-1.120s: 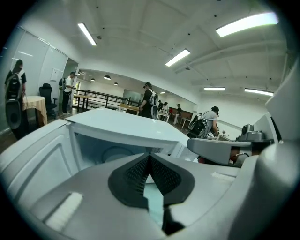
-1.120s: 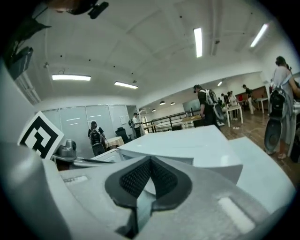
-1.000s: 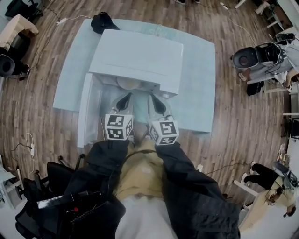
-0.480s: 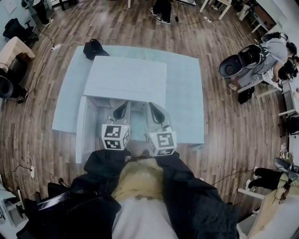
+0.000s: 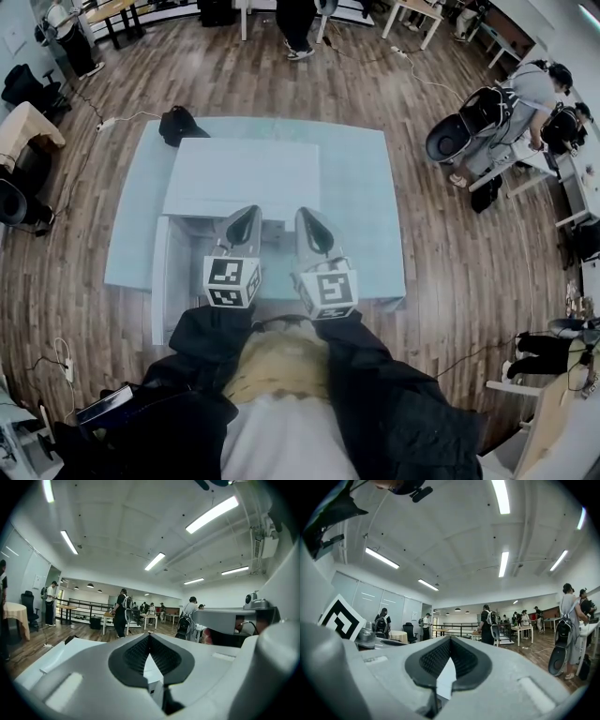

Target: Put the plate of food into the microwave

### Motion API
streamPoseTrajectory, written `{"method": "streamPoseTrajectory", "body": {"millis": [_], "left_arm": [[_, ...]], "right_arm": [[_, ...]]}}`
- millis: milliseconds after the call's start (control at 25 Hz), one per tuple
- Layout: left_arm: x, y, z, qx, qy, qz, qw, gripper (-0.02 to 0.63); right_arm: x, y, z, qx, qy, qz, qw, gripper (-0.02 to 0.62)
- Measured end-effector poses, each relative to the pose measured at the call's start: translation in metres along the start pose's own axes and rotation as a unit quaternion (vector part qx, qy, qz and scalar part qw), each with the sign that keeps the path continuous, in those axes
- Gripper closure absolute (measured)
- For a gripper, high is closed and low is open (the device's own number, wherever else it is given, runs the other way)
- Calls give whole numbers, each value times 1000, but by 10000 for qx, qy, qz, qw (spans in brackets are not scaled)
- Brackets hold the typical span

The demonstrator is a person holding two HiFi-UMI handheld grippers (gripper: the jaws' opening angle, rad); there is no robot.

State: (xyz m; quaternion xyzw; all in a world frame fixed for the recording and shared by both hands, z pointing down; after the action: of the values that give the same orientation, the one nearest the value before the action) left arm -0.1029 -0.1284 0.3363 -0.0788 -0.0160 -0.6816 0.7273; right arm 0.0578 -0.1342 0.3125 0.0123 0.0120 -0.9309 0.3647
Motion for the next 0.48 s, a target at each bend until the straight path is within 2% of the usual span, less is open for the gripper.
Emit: {"method": "streamPoseTrajectory", "body": {"millis": [480], "left_arm": [[1,4,-5,166,59,53,9998,607]], "right_arm": [[5,1,-4,-4,100,-14,9999,600]]}}
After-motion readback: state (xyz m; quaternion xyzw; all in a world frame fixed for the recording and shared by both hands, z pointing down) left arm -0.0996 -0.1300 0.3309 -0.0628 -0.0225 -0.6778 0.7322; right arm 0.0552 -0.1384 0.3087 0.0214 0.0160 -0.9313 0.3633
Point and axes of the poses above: the fingertips, and each gripper's own axes: x forward along the fingers, y to its right, z out of its underside, the point moved 9 cm from there along -x, backward along the fingers, and after that the axes turned 12 degrees about -z, right-handed, at the moved point
